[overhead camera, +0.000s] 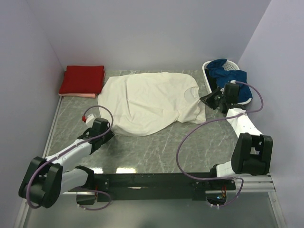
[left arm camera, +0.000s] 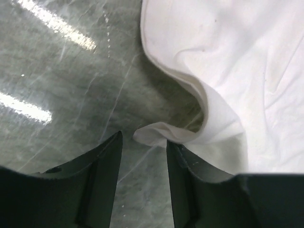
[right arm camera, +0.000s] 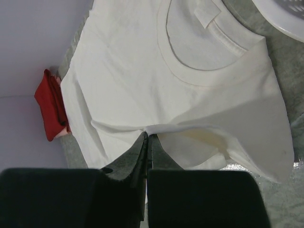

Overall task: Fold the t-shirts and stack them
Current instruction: Flatten the tshirt out

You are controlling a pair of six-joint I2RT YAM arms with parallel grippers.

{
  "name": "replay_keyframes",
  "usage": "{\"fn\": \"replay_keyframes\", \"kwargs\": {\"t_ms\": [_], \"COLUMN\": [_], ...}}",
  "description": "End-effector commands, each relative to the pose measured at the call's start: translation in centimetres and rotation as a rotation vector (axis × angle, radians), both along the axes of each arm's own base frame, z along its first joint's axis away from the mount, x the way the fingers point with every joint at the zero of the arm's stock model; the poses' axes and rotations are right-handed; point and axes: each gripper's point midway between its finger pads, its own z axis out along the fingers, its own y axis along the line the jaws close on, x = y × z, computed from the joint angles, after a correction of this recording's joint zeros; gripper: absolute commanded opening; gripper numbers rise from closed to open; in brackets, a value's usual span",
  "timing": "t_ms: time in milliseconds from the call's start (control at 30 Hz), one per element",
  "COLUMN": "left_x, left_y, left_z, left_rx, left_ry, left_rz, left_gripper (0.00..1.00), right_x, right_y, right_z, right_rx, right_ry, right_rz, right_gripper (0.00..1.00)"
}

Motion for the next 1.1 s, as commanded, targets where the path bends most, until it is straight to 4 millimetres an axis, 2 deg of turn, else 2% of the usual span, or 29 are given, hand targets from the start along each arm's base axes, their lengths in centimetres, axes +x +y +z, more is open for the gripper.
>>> {"fn": "replay_keyframes", "kwargs": {"t_ms": [0,200,400,600,633,667,733,767,867,900,933,1000,1067], "left_x": [1.6,1.6,1.8,1.8,1.9,1.8,1.1,1.0,-0.3,-0.8,-1.3,-2.4,-3.1], "left_y": [-0.4,-0.8,-0.7,-0.8,-1.0,-1.0,-0.8,-1.0,-1.0,-0.9,-0.9,-0.8,-0.7], "left_z": [0.9,0.0,-0.4,0.0,0.7,1.0,1.2,2.1,3.1,3.0,3.8,4.4,4.9], "left_rx": [0.033,0.091,0.148,0.157,0.146,0.140,0.131,0.109,0.060,0.041,0.018,-0.025,-0.051], "left_ry": [-0.038,0.008,0.042,0.051,0.034,0.028,0.035,0.012,-0.005,-0.005,-0.028,-0.042,-0.053], "left_rz": [0.001,0.003,0.023,0.015,0.013,0.012,0.009,0.010,0.011,0.020,0.021,0.024,0.027], "left_gripper": [0.48,0.44,0.33,0.13,0.04,0.01,0.01,0.01,0.01,0.01,0.01,0.01,0.00], "right_x": [-0.2,-0.6,-1.0,-1.6,-1.9,-2.2,-2.8,-3.2,-4.5,-5.1,-5.6,-6.8,-8.1], "right_y": [0.7,1.1,1.5,1.6,1.6,1.8,1.9,1.9,2.1,2.2,2.3,2.3,2.2], "right_z": [2.4,2.5,3.1,3.8,3.9,3.9,3.8,4.2,4.2,3.8,4.2,3.4,3.7], "right_rx": [-0.005,0.004,0.009,0.002,0.000,0.000,0.005,0.003,0.006,0.009,0.005,0.000,-0.019], "right_ry": [-0.085,-0.093,-0.108,-0.122,-0.124,-0.123,-0.120,-0.131,-0.131,-0.123,-0.137,-0.114,-0.124], "right_rz": [0.026,0.039,0.054,0.068,0.068,0.071,0.076,0.074,0.076,0.075,0.078,0.076,0.073], "right_gripper": [0.00,0.00,0.00,0.00,0.00,0.00,0.00,0.00,0.00,0.00,0.00,0.00,0.00]}}
